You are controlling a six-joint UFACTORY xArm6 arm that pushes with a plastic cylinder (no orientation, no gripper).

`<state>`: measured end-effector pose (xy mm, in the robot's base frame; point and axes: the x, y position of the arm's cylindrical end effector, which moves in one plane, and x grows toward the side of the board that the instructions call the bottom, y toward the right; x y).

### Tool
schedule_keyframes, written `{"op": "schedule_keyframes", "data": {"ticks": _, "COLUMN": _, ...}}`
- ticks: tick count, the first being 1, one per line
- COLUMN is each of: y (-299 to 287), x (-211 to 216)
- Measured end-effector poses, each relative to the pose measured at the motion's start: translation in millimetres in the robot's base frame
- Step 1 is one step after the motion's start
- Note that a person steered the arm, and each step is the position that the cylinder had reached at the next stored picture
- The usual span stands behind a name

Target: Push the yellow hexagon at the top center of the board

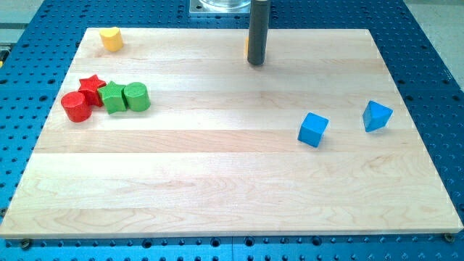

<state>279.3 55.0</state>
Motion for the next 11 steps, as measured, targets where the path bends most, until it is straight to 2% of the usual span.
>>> {"op": "schedule_keyframes", "data": {"ticks": 1, "y": 7, "x": -12}}
{"op": "schedule_keyframes", "data": {"ticks": 2, "y": 31, "x": -7}}
{"op": "schedule_keyframes", "data": {"ticks": 4, "y": 53, "x": -44}}
{"op": "schedule_keyframes", "data": {"ticks": 6, "y": -35, "x": -31}}
{"op": "schedule_keyframes", "data": {"ticks": 7, "y": -60, "x": -10}}
{"op": "schedule_keyframes", "data": {"ticks": 8, "y": -60, "x": 91}}
{"op": "schedule_keyframes", "data": {"ticks": 9, "y": -81, "x": 170}}
{"op": "schedule_keyframes", "data": {"ticks": 10, "y": -100, "x": 221}}
{"op": "schedule_keyframes", "data": {"ticks": 11, "y": -179, "x": 252}}
